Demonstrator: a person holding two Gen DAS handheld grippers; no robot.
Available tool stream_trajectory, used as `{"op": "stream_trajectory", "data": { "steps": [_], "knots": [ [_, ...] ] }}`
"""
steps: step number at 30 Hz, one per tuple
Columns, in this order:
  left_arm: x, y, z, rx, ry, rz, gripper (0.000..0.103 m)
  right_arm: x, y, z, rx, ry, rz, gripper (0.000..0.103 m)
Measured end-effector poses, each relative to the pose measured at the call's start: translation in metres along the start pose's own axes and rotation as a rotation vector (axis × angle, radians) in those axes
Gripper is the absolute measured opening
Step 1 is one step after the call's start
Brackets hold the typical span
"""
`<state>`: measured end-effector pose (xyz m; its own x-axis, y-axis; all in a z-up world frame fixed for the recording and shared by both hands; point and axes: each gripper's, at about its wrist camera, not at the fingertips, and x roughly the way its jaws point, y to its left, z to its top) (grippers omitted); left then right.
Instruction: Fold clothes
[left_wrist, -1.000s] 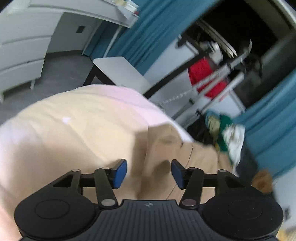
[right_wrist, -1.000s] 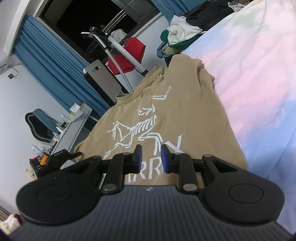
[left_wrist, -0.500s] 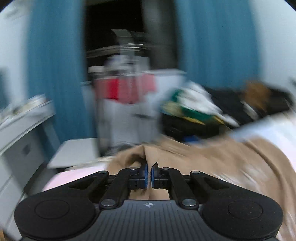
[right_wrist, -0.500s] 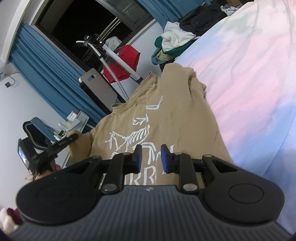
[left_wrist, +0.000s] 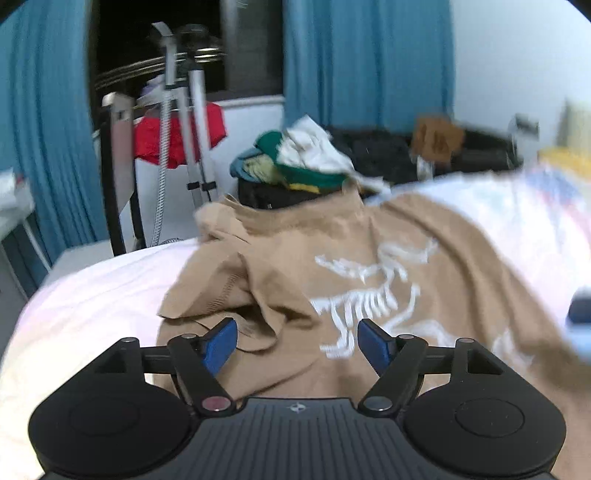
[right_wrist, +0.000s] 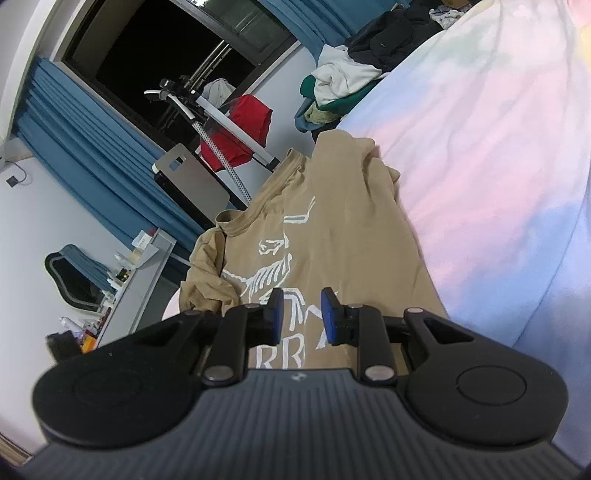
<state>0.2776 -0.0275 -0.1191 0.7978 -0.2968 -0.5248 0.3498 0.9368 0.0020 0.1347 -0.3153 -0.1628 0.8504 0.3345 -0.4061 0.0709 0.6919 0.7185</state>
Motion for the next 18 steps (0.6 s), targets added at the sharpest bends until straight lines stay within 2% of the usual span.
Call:
{"op": "stream_trajectory", "data": {
  "steps": [3, 9, 11, 12, 13, 14, 16, 18],
  "knots": [
    [0.002, 0.026, 0.010, -0.153, 0.000, 0.025, 0.072, 0.002, -0.001, 0.000, 0.005, 0.007, 0.001, 0.025],
    [0.028, 0.078, 0.018, -0.603, 0.020, -0.035, 0.069, 0.006, -0.005, 0.000, 0.017, 0.017, 0.000, 0.026],
    [0.034, 0.091, 0.017, -0.714, 0.022, -0.026, 0.058, 0.007, -0.007, 0.000, 0.021, 0.021, 0.000, 0.026],
    [0.037, 0.096, 0.017, -0.757, 0.025, -0.008, 0.043, 0.007, -0.007, 0.000, 0.023, 0.022, 0.000, 0.026],
    [0.040, 0.102, 0.017, -0.792, 0.036, 0.013, 0.015, 0.008, -0.008, 0.000, 0.025, 0.024, 0.000, 0.026],
    [0.042, 0.109, 0.018, -0.821, 0.051, 0.034, 0.003, 0.008, -0.009, -0.001, 0.026, 0.026, 0.001, 0.026],
    [0.040, 0.122, 0.023, -0.855, 0.057, 0.076, 0.004, 0.007, -0.009, -0.001, 0.023, 0.027, -0.002, 0.026],
    [0.025, 0.135, 0.034, -0.833, 0.015, 0.118, 0.003, 0.007, -0.010, -0.002, 0.018, 0.026, -0.009, 0.026]
  ]
}}
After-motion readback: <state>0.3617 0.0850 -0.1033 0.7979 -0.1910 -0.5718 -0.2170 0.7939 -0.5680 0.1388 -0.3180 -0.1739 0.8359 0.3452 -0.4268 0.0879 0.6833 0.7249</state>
